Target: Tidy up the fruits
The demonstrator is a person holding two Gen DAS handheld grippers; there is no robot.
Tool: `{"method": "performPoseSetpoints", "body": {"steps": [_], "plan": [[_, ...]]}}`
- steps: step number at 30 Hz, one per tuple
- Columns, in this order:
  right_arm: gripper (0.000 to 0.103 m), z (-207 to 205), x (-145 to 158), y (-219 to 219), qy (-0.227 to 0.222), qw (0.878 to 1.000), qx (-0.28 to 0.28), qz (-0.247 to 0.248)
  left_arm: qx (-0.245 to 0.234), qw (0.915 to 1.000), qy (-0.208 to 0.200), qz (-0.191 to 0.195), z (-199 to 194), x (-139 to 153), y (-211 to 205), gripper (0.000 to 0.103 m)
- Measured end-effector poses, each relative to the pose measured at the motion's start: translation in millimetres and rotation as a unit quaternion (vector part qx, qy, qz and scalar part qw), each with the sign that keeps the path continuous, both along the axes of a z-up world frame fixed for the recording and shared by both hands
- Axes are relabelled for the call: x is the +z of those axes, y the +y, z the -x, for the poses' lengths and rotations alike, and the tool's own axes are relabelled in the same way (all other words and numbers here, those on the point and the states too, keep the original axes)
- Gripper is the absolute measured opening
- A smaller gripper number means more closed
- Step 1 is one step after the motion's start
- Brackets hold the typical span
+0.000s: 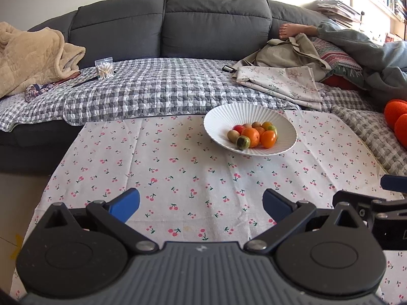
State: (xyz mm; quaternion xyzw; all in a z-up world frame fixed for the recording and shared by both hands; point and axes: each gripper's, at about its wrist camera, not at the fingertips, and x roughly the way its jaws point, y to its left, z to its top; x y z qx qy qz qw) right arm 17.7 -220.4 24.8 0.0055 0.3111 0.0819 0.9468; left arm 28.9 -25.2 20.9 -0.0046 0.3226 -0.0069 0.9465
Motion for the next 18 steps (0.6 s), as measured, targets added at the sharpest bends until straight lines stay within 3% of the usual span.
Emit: {"method": "performPoseSetpoints", "body": {"steps": [18], "plan": [[0.103, -0.4, -0.7, -1.0, -0.002, 1.0, 0.0, 0.005, -0.011, 0.9999, 0.001, 0.002, -0.1, -1.3, -2.1, 0.102]]}}
